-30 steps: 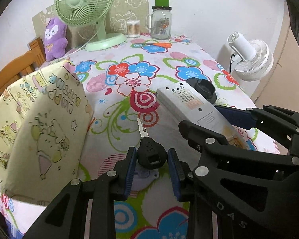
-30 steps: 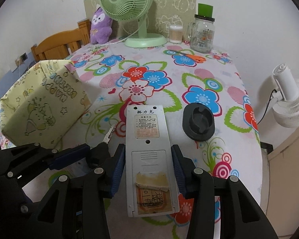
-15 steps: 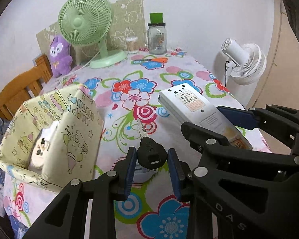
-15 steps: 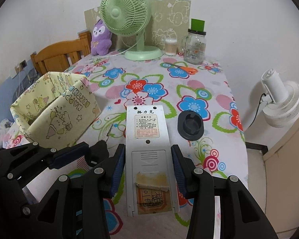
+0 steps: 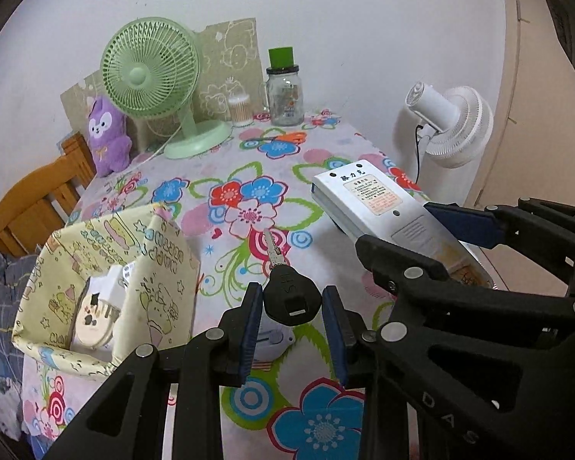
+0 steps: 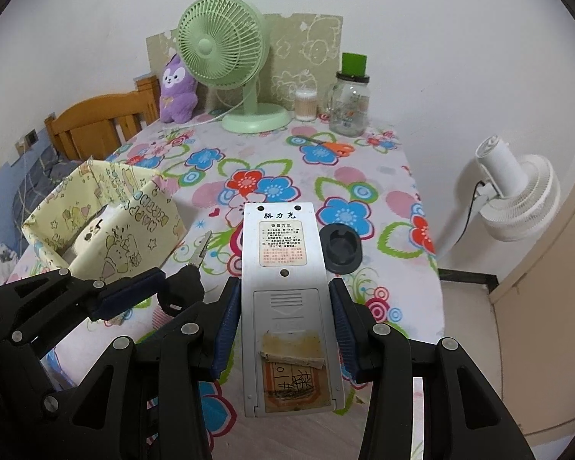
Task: Organize rigid objects
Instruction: 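Lift the key fob with the left tool while the right tool carries the power bank to the box, then drop the key fob into the yellow box with the left tool while the right tool releases the power bank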
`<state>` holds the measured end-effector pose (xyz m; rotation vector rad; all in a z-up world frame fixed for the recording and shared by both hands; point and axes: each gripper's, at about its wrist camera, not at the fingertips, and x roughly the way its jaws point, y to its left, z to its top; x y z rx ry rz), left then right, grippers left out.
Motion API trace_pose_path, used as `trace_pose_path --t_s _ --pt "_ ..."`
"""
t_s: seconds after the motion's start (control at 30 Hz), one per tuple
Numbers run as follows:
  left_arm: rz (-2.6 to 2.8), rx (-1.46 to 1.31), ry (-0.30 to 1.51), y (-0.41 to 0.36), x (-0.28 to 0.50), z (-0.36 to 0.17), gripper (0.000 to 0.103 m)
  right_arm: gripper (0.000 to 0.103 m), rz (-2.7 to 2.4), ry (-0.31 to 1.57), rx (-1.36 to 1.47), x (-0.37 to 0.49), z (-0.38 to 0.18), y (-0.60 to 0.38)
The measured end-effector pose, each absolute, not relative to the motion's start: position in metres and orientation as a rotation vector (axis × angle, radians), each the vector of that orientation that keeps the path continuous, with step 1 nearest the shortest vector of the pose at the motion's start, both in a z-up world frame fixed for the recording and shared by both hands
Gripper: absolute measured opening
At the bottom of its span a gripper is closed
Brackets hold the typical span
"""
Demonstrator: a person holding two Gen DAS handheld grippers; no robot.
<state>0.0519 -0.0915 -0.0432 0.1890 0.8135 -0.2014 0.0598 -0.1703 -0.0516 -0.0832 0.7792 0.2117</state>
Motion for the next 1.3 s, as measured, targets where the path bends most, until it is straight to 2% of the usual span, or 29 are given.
trace_pose_path --t_s 0.57,1.3 --pt "-0.188 0.179 0.750 -0.068 0.048 -0.009 0.032 0.049 0.206 0.701 -0.101 0.052 -0.012 -0.150" --pt "-0.105 0.140 0.718 0.009 0.064 -0.002 0.032 0.049 0.271 0.677 -0.136 0.075 -0.002 -0.073"
